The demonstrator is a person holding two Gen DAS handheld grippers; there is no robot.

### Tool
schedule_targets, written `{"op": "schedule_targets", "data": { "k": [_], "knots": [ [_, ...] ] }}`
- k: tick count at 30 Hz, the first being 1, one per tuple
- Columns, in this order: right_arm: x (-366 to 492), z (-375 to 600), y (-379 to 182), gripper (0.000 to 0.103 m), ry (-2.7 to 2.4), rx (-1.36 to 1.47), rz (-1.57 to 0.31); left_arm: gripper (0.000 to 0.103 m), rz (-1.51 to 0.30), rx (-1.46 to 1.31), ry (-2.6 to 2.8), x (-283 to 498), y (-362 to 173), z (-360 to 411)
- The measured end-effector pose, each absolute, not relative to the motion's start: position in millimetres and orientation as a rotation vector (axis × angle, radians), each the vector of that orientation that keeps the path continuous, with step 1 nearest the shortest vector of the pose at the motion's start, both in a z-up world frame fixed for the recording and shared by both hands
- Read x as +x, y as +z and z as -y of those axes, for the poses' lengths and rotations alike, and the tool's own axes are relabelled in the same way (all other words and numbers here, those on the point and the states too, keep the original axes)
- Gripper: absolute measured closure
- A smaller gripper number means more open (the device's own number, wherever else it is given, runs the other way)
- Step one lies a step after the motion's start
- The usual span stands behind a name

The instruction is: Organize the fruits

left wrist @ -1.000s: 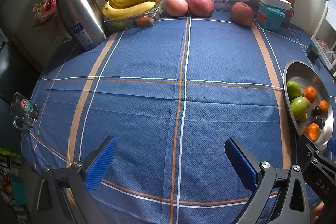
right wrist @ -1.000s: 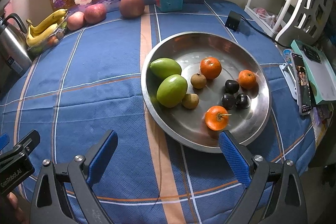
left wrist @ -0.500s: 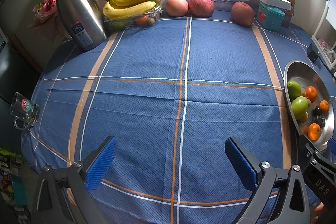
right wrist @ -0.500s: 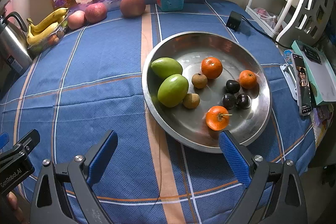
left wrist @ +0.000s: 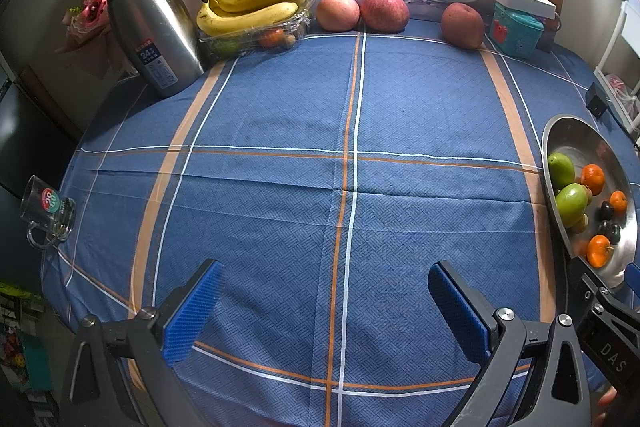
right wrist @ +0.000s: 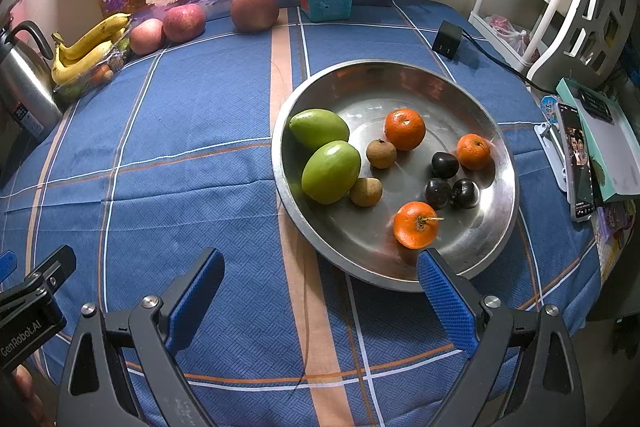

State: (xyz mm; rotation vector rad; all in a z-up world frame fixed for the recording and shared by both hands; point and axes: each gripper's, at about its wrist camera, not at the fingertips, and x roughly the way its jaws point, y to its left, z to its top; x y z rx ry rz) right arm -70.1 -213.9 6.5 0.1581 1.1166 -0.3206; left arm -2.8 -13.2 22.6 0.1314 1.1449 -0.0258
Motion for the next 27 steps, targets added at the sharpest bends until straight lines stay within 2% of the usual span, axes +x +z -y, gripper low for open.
{"op": "schedule_targets", "data": {
  "k": [27],
  "knots": [
    [-69.6,214.2,6.3,0.006,-0.32,0.157,-1.117,0.0,-1.142,0.135,-0.026,-3.1,22.7,11.4]
  ]
}}
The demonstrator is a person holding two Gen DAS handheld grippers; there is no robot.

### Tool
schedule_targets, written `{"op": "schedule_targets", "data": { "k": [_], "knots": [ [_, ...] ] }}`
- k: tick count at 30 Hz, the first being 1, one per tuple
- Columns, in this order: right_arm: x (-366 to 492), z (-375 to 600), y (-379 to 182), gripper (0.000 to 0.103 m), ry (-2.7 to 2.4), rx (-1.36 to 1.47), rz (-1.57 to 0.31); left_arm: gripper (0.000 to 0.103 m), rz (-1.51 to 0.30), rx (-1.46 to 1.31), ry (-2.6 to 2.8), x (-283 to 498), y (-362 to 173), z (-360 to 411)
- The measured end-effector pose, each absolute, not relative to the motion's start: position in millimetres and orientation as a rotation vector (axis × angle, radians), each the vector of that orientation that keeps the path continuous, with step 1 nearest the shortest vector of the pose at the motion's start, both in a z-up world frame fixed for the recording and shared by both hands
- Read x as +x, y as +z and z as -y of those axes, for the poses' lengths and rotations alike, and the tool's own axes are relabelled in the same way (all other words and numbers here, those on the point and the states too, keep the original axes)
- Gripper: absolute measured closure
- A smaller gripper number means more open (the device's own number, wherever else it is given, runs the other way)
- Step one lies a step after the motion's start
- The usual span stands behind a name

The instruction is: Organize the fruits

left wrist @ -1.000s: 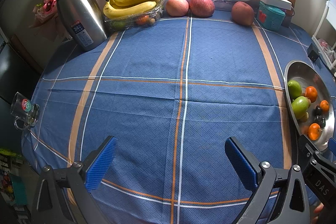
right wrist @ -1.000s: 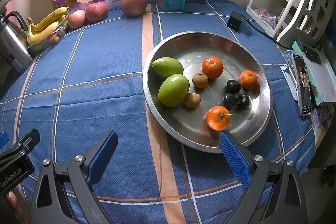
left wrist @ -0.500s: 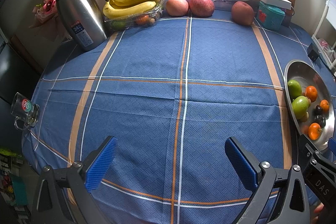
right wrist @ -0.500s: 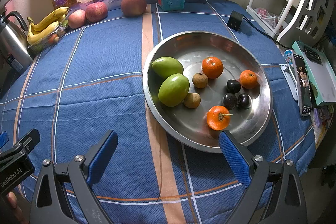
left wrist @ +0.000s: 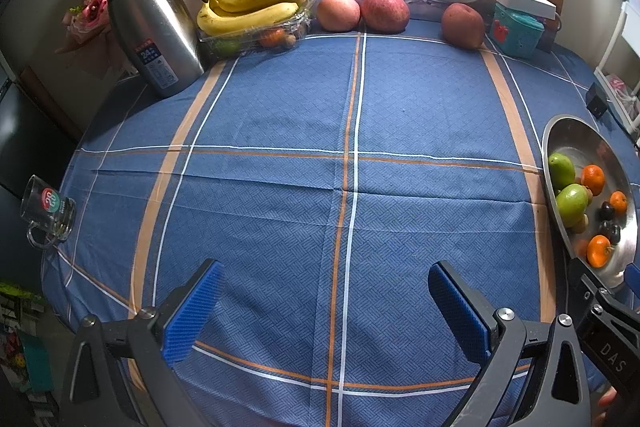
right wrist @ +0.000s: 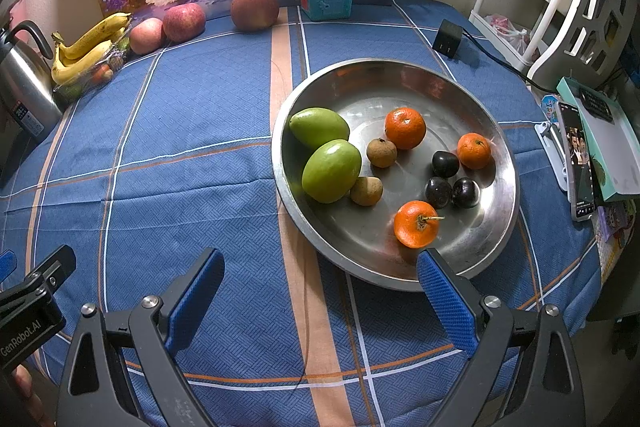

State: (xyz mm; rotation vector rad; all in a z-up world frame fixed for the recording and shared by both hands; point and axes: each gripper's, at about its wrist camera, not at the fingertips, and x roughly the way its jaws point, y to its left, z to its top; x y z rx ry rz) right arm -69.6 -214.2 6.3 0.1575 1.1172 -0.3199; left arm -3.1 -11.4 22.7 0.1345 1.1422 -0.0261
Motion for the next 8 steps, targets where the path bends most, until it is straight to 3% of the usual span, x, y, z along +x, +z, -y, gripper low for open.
{"op": "schedule_targets", "data": {
  "k": [8],
  "knots": [
    [-69.4,214.1,6.3,0.006,-0.321,0.159,-1.118,0.0,-1.131,0.141,-0.028,-4.0,25.0,13.6]
  ]
}}
